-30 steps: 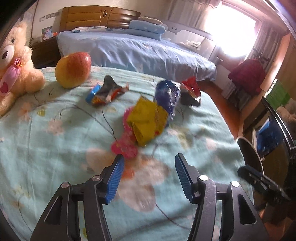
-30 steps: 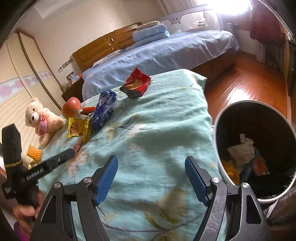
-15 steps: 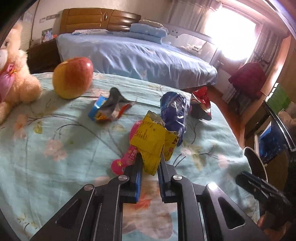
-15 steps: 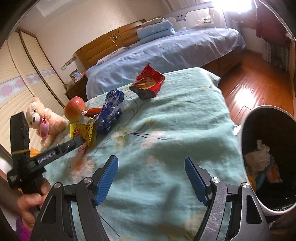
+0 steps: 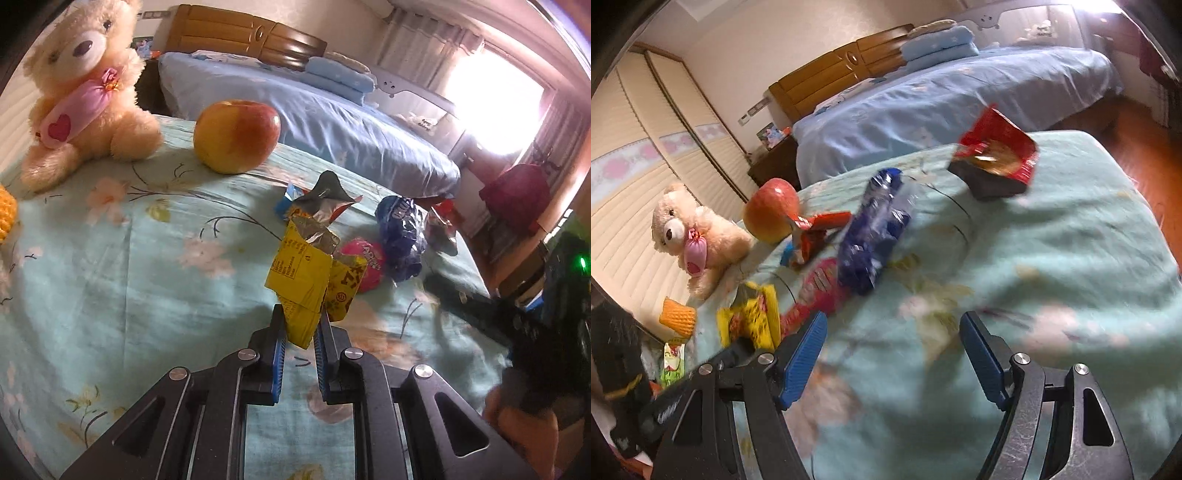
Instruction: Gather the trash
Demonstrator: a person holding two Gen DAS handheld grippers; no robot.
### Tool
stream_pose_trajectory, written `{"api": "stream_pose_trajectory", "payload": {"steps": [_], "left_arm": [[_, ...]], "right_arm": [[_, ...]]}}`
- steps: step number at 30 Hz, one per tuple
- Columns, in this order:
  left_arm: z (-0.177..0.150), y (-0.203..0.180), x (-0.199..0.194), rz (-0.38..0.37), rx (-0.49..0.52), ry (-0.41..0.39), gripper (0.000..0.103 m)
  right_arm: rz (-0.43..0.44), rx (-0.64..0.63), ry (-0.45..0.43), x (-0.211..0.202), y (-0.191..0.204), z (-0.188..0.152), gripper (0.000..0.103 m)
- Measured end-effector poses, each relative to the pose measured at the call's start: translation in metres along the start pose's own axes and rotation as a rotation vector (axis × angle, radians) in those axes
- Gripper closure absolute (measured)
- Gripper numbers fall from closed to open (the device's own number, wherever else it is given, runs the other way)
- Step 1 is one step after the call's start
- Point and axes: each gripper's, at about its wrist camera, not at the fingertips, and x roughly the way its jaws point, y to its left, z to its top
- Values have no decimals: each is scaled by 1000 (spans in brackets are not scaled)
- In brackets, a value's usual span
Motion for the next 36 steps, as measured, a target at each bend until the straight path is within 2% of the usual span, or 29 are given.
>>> {"api": "stream_pose_trajectory", "payload": {"steps": [3,6,9,11,13,18,22,27,36], "left_arm": [[0,-2,-1,12,12,-3,90],[-2,-9,-2,25,34,-1,90],[-2,-10,1,21,43,8,90],[-1,-10,4,19,45,21,90],[0,-11,6,24,54,23,90],[-1,-18,2,19,90,11,91],[-5,-20,-4,-14,56,32,92],[-15,-40,-20,-52,108,40,92],[-32,-86,-44,-142,203,43,92]], "right_arm": [[11,6,2,12,0,12,28],[29,14,15,27,-1,21,33],[37,7,26,37,1,25,47],[33,-1,32,40,3,27,67],[33,1,33,41,2,26,72],[47,24,14,21,-4,17,76],[29,29,-16,-9,-7,4,76],[-12,31,-51,-55,-16,-18,76],[-75,69,-79,-111,-41,-54,76]]}}
